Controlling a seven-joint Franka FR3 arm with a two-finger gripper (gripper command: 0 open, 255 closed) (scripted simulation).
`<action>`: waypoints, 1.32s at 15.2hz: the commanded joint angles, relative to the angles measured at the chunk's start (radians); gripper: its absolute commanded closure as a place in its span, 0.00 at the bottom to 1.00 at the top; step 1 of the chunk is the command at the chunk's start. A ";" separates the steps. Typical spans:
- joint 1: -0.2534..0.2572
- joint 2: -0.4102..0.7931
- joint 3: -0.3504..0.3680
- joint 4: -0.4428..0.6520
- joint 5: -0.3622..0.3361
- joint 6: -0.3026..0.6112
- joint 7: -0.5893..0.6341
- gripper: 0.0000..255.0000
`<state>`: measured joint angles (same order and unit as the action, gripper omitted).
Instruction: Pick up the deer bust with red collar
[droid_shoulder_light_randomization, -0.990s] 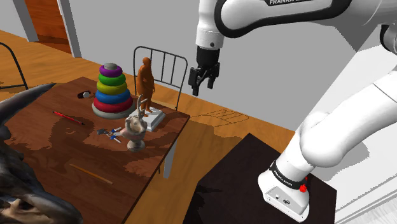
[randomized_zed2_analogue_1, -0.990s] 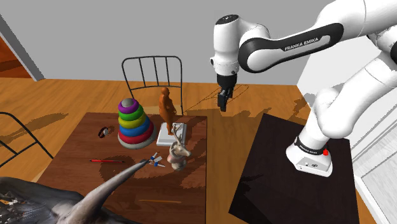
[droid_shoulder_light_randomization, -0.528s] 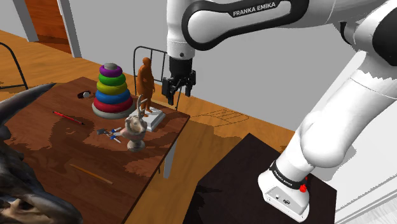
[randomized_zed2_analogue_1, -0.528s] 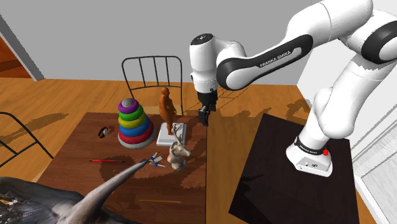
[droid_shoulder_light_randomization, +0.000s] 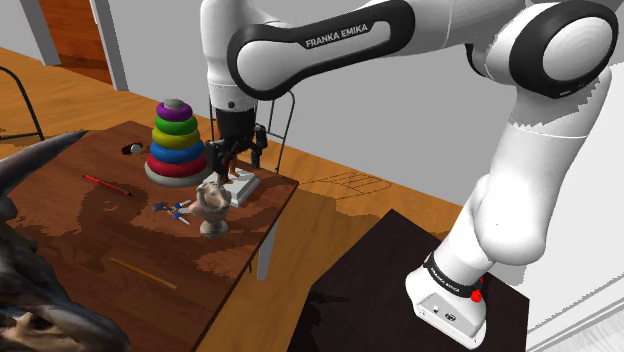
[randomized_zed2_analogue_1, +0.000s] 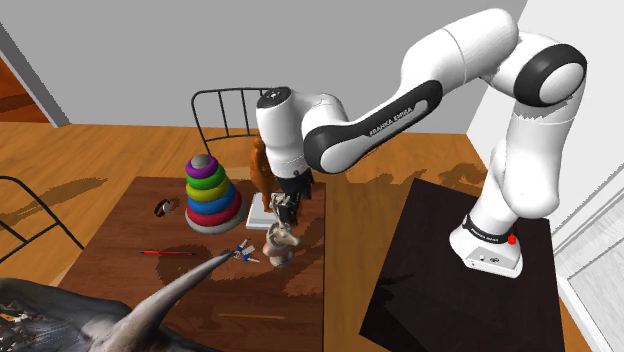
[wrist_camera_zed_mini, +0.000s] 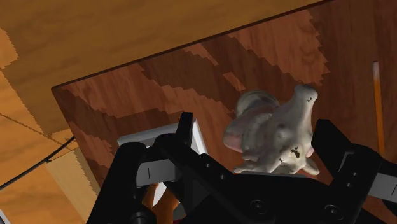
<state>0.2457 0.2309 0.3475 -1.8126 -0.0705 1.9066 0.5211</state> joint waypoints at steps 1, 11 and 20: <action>0.025 0.075 0.006 0.068 -0.025 -0.001 0.031 0.00; 0.065 0.210 -0.002 0.120 -0.071 0.071 0.070 0.00; 0.064 0.208 -0.002 0.120 -0.071 0.070 0.070 1.00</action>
<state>0.3105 0.4388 0.3467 -1.6921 -0.1408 1.9768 0.5909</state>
